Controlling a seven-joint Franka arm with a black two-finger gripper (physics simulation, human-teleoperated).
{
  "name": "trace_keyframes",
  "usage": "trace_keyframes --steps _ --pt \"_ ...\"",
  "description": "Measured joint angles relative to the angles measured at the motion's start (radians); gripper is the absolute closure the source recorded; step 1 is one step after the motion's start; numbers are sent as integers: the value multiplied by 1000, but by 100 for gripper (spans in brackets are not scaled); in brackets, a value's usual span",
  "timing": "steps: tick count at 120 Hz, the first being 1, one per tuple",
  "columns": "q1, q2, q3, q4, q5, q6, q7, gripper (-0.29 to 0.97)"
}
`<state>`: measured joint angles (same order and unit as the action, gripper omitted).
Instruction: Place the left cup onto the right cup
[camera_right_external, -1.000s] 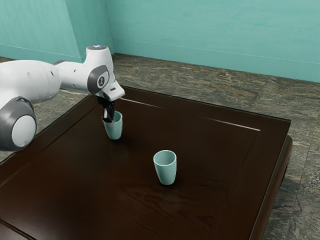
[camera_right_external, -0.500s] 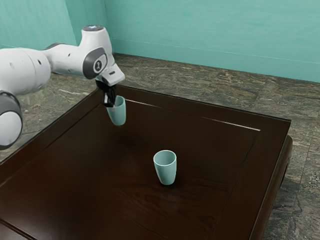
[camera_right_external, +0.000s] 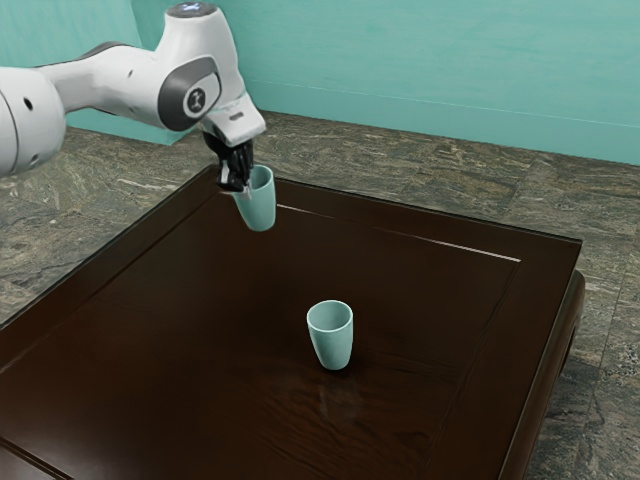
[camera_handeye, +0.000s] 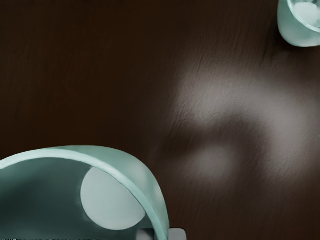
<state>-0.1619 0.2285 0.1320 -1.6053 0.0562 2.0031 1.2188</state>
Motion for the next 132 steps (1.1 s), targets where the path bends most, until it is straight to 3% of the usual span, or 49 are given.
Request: trace_keyframes --steps 57,132 --pt "-136 -75 -1 -69 8 -96 -82 79" --pt "-291 -84 -2 -110 7 -99 -196 79"
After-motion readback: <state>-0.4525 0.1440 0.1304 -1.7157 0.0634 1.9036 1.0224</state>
